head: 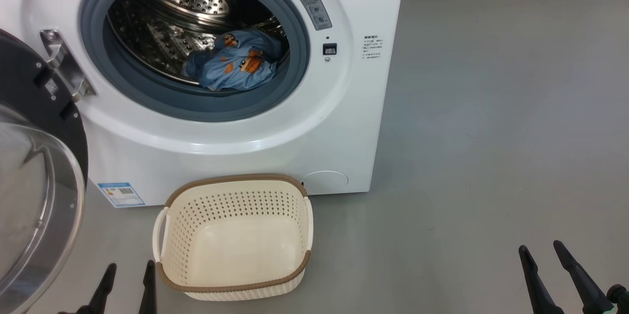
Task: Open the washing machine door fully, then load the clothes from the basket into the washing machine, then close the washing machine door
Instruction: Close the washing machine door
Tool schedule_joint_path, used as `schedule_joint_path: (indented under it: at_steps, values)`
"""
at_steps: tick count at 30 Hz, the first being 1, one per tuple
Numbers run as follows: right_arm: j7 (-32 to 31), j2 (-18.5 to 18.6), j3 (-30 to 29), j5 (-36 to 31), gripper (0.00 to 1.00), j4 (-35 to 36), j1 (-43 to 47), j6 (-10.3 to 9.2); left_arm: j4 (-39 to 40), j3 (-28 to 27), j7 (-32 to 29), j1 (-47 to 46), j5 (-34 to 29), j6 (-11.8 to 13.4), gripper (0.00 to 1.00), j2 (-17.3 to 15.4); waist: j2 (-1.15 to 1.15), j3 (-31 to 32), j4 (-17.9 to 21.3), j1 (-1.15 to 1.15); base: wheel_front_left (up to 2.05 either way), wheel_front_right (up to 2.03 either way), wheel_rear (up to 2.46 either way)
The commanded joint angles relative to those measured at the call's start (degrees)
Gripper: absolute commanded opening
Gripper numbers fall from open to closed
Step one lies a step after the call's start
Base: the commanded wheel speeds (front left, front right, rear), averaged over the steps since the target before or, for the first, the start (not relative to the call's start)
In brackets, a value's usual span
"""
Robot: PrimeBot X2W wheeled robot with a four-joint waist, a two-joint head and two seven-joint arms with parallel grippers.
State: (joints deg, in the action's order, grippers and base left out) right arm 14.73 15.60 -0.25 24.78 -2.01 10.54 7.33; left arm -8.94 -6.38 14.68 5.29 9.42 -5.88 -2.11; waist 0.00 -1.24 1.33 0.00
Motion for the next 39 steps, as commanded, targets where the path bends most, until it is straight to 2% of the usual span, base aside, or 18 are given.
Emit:
schedule_joint_path:
  at_steps: [1,10,18,26,39]
  values:
    - [0.27,1.37,1.3,-0.29,1.0,1.27,-0.72,0.16,1.78,-1.64,0.32,-0.52,0.52,-0.18,1.0,-0.76,0.0,0.06,-0.05,0.0,-0.22,0.22,0.0]
    - [0.27,1.28,1.61,-0.4,1.0,1.33,-0.66,0.16,2.17,-1.62,0.32,-0.21,0.7,-0.18,1.0,-0.76,0.0,0.33,-0.53,0.0,-0.01,0.01,0.0]
    - [0.27,1.16,2.78,-0.36,1.0,1.33,-1.04,0.16,1.52,-1.67,0.32,0.04,3.92,1.53,1.0,-0.76,0.0,0.23,-2.8,0.0,0.0,0.0,0.0]
    - [0.27,1.87,5.62,-0.29,1.0,0.95,-2.98,0.16,1.95,-0.6,0.32,0.85,5.6,3.47,1.0,-0.76,0.0,-0.5,-8.22,0.0,0.0,0.0,0.0]
    - [0.27,3.6,11.01,-0.22,1.0,-0.15,-7.97,0.16,3.14,1.02,0.32,0.82,8.47,6.21,1.0,-0.76,0.0,-2.14,-19.97,0.0,0.0,0.0,0.0]
